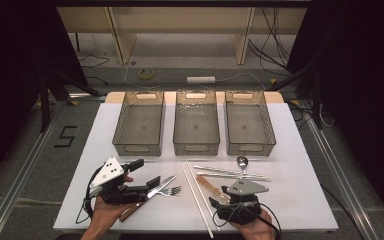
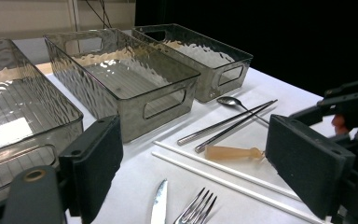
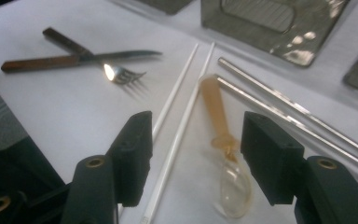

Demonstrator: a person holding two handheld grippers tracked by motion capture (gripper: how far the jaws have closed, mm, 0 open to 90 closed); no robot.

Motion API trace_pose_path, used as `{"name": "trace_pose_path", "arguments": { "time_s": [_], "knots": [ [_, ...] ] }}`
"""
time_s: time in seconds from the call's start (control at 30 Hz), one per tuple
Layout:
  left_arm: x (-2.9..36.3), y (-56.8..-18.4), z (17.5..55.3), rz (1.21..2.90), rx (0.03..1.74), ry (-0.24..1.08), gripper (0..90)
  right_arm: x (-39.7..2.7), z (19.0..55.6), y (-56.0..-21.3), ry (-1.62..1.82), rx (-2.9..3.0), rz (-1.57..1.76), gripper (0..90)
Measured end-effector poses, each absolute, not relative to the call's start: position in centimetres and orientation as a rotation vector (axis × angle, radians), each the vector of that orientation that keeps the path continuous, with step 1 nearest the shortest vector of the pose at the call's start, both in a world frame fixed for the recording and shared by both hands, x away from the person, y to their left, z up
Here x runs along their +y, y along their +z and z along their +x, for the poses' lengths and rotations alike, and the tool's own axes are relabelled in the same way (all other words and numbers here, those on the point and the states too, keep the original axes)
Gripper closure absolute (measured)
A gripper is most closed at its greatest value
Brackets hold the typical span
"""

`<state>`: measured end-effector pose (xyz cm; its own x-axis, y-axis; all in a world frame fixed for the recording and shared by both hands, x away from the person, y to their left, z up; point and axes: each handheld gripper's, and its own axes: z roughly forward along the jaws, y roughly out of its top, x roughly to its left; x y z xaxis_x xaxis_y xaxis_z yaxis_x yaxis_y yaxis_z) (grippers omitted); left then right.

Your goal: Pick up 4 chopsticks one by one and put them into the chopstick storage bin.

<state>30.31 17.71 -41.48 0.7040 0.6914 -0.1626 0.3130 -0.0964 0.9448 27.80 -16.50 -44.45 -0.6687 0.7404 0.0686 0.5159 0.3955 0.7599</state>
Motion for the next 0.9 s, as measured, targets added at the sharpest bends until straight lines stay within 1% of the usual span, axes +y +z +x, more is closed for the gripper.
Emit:
{"name": "trace_pose_path", "arguments": {
  "time_s": [0.13,0.17,0.43,0.47,0.53,0.9],
  "knots": [
    [17.7,-41.5,30.3,1.691,0.814,0.386,18.4,-15.8,27.7,-45.1,1.095,2.421,1.095,49.3],
    [17.7,-41.5,30.3,1.694,0.815,0.387,18.4,-15.4,27.7,-45.3,1.077,2.431,1.095,52.5],
    [17.7,-41.5,30.3,1.699,0.811,0.391,18.4,-15.0,27.9,-46.8,1.029,2.475,1.131,59.4],
    [17.7,-41.5,30.3,1.695,0.814,0.389,18.3,-14.7,27.8,-47.0,1.008,2.481,1.117,61.6],
    [17.7,-41.5,30.3,1.696,0.814,0.391,18.3,-14.5,27.8,-47.2,0.997,2.482,1.120,62.4],
    [17.7,-41.5,30.3,1.701,0.809,0.394,18.3,-13.8,27.6,-48.4,0.924,2.515,1.110,72.1]
  ]
}}
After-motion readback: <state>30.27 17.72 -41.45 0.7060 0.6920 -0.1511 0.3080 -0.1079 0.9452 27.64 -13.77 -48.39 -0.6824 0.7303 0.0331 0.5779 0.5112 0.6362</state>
